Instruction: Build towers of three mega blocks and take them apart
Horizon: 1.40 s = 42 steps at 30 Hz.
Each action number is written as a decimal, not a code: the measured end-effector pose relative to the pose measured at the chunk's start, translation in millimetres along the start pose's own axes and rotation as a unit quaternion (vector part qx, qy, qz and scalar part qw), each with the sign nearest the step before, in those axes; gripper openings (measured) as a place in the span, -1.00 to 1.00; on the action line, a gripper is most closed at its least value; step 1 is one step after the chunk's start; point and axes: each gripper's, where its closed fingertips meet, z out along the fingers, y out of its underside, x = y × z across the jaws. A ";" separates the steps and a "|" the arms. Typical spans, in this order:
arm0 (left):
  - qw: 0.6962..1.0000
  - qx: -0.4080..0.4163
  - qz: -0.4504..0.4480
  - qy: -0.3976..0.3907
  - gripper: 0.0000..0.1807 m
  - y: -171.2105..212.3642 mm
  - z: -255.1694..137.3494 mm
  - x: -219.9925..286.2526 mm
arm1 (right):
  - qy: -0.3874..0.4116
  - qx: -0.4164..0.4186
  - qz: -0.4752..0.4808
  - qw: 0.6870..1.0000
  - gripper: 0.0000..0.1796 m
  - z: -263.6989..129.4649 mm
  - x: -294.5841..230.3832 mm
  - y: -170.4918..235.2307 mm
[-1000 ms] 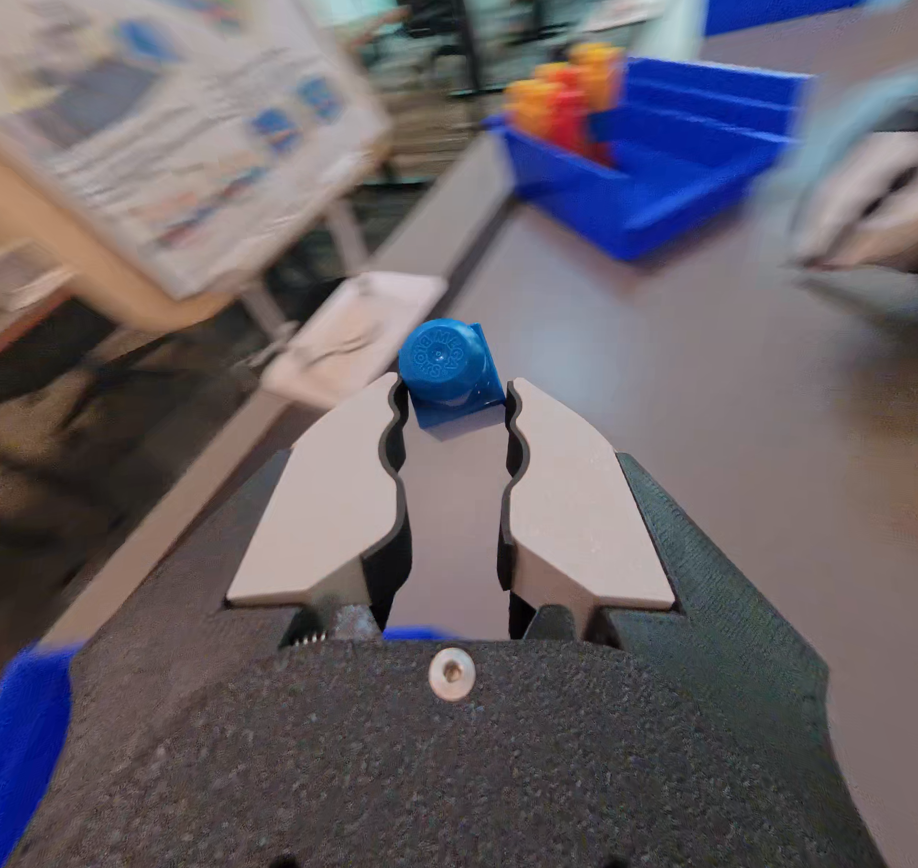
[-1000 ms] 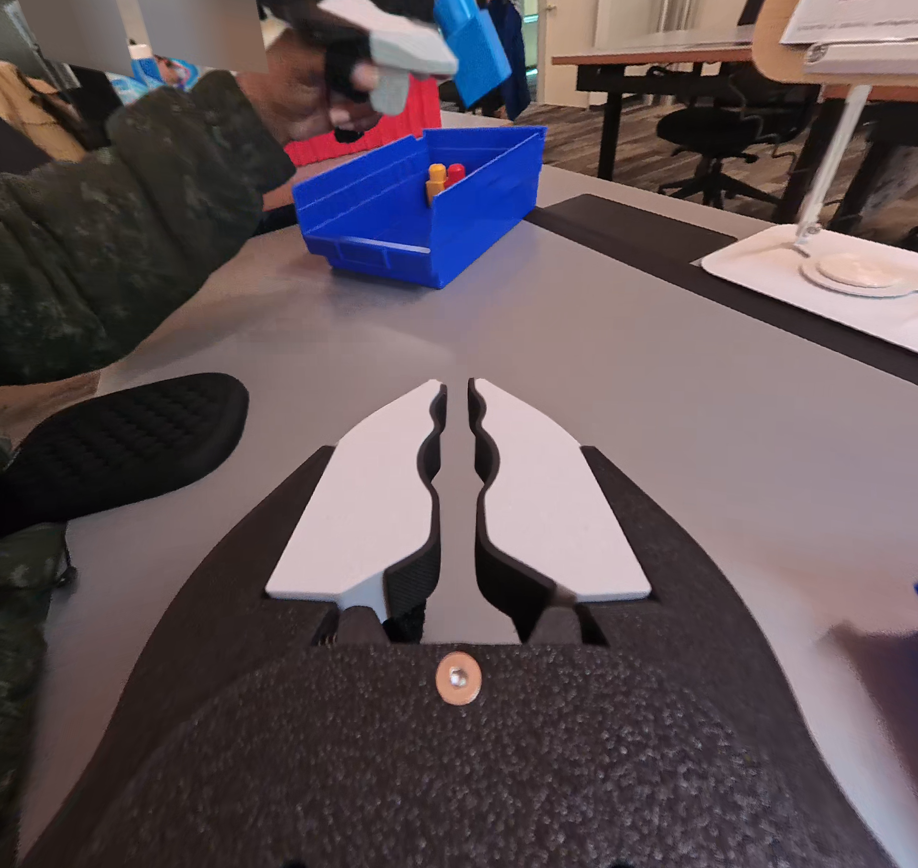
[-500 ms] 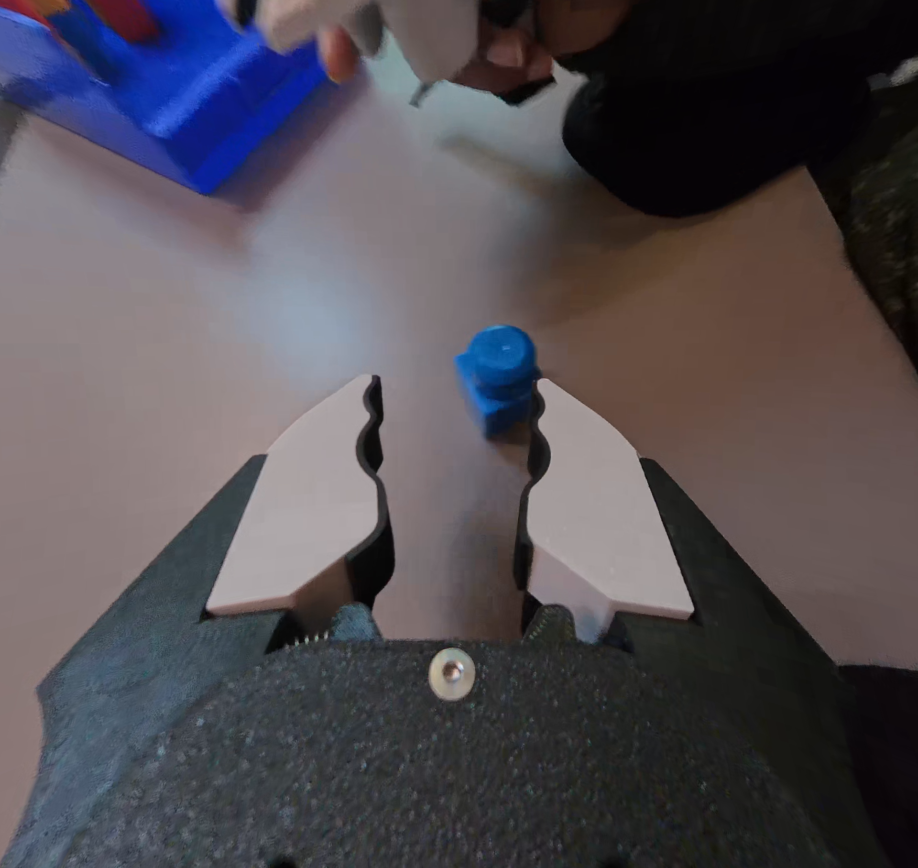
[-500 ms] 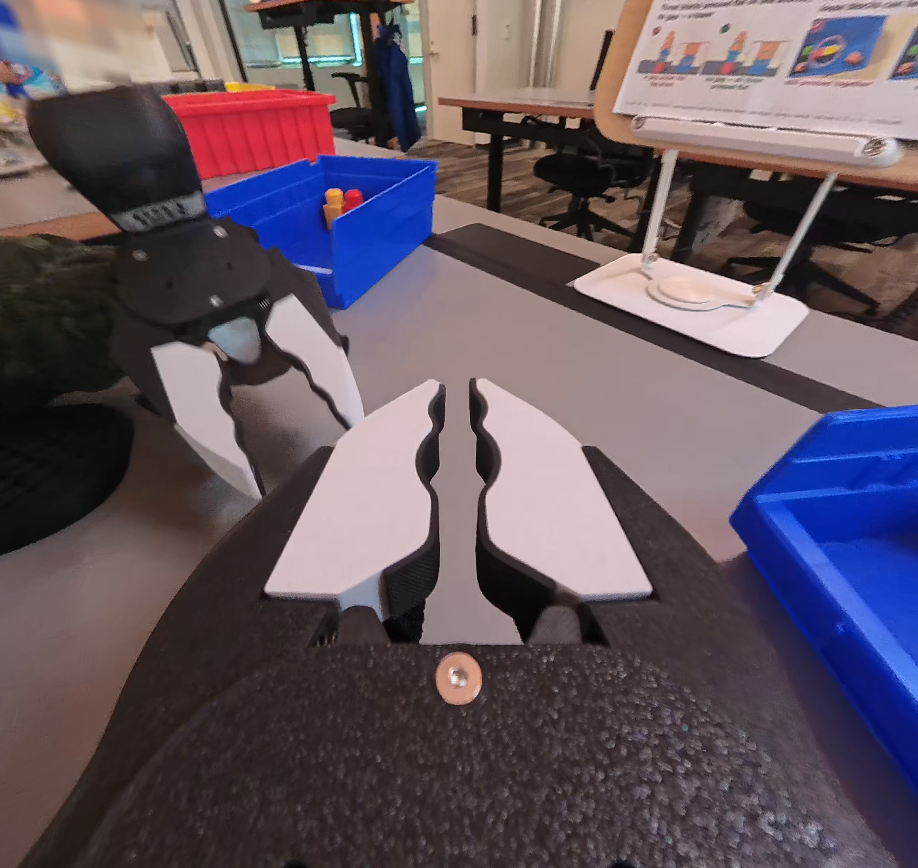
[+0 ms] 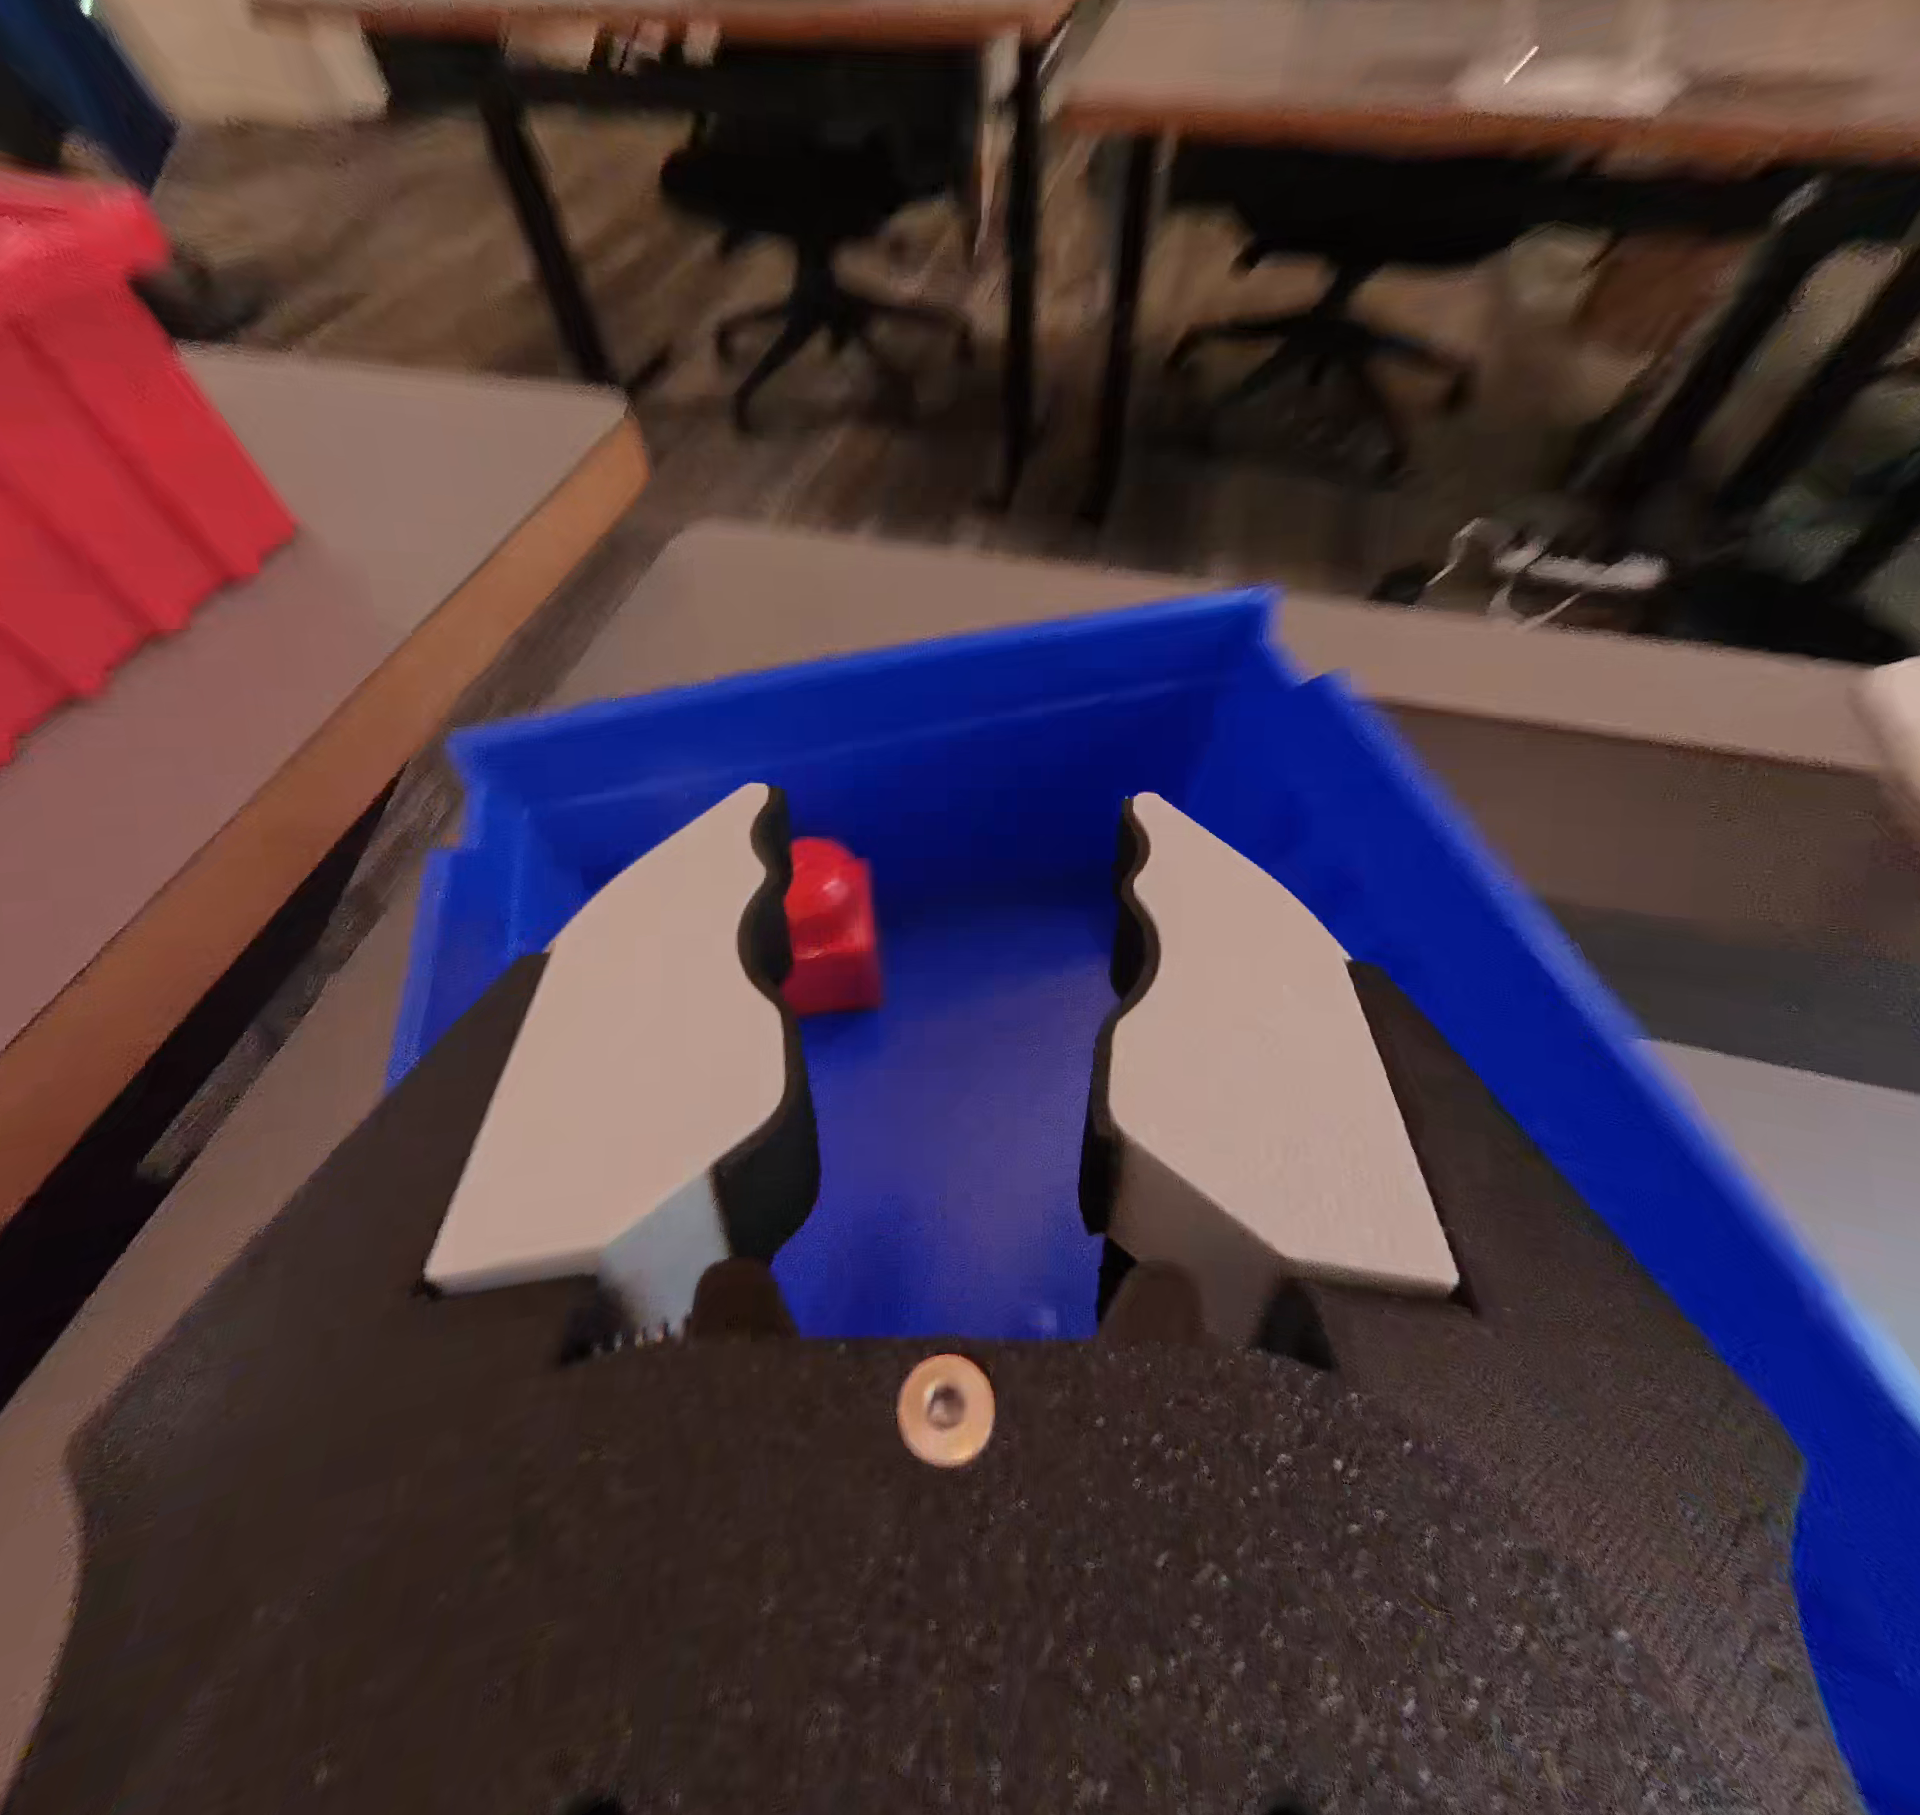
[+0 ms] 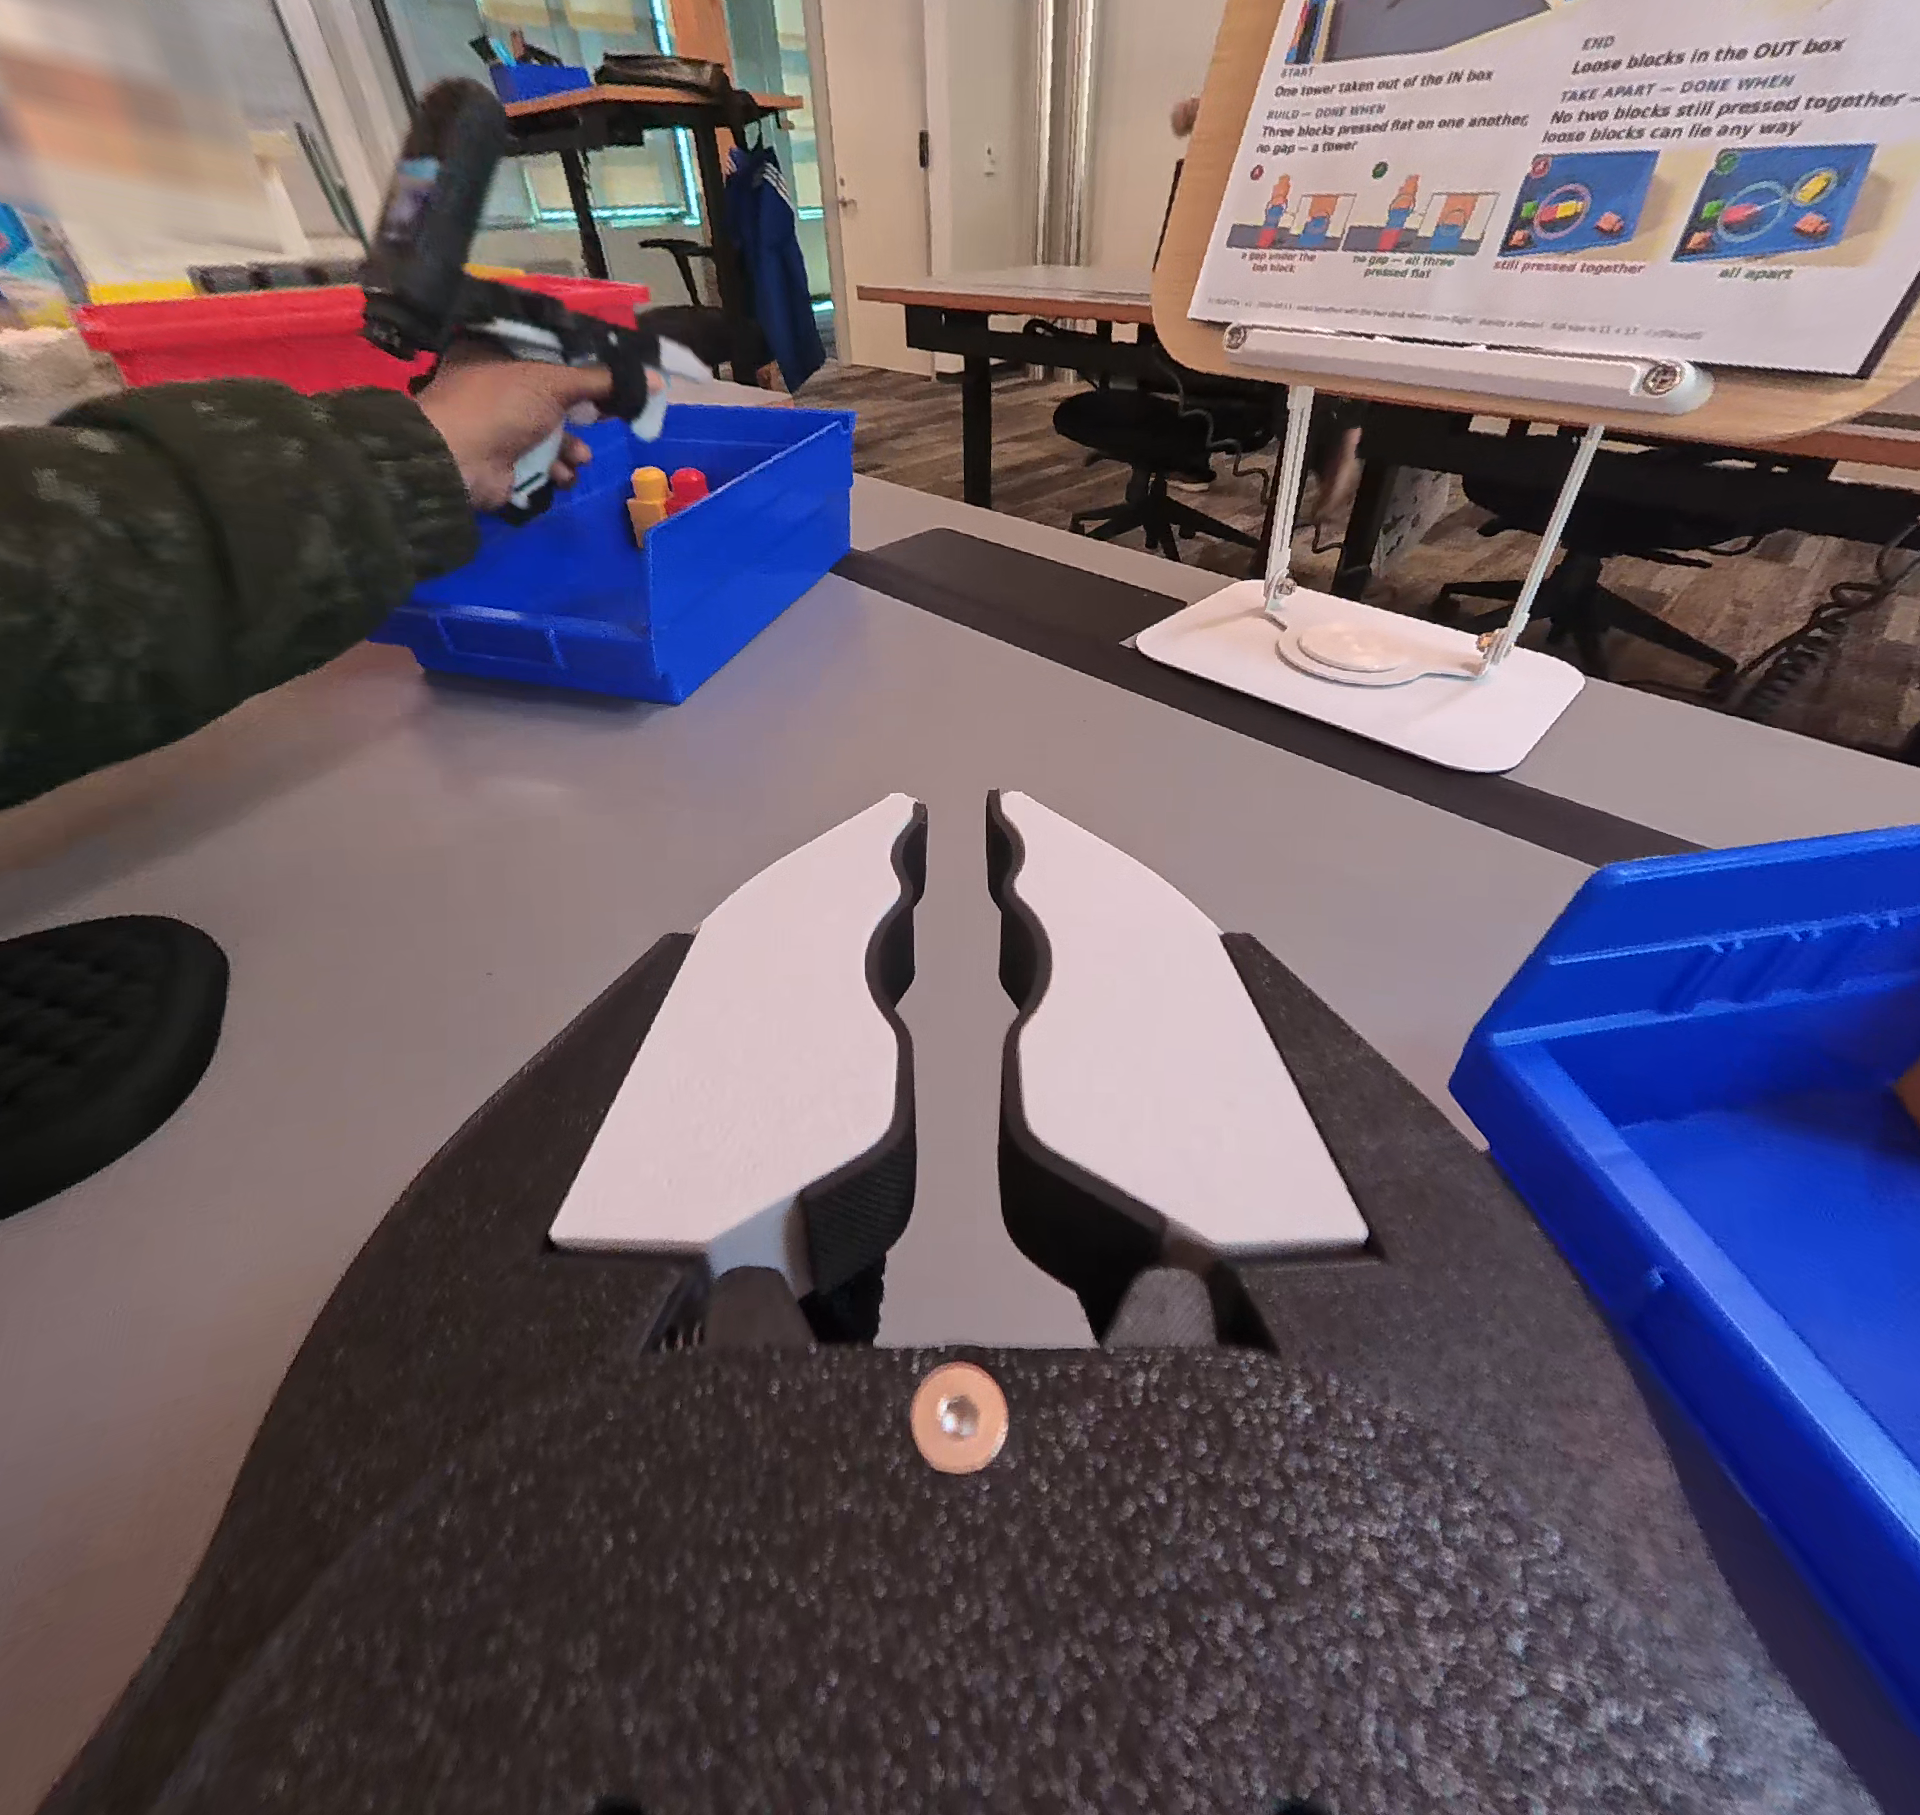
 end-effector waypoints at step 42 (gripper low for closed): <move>0.626 -0.045 0.338 0.701 -0.60 160.1 -357.1 334.6 | -0.294 -0.258 -0.157 0.907 -0.31 3.2 -80.6 122.7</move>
